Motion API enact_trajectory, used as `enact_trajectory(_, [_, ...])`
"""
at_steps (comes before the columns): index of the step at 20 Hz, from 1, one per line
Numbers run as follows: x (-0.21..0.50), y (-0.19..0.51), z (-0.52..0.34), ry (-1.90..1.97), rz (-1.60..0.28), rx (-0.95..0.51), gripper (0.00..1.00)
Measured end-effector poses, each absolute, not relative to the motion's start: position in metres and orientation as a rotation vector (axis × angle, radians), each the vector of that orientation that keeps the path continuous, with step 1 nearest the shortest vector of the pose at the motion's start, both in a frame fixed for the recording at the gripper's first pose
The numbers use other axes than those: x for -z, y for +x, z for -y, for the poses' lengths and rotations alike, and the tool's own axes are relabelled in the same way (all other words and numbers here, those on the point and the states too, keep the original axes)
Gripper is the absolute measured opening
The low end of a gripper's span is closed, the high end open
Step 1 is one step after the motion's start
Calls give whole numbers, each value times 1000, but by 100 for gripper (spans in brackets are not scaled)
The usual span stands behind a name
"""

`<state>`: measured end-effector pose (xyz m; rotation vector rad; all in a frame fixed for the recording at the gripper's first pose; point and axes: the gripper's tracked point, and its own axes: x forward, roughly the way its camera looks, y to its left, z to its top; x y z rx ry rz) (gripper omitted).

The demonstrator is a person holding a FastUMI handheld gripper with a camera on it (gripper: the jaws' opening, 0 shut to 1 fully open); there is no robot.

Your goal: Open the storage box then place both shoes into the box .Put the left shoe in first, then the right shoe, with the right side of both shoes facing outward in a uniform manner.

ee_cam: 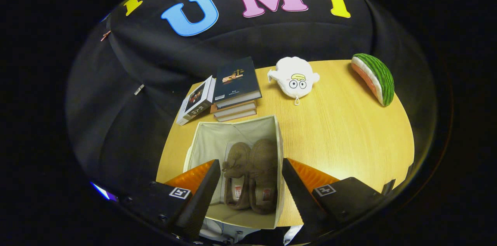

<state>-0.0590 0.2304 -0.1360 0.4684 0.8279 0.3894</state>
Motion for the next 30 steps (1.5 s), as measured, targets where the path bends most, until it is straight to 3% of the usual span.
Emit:
enact_trajectory(24, [99,-7,38,260,-373,-288,99])
enact_trajectory(30, [76,-21,75,174,-274,-268,99])
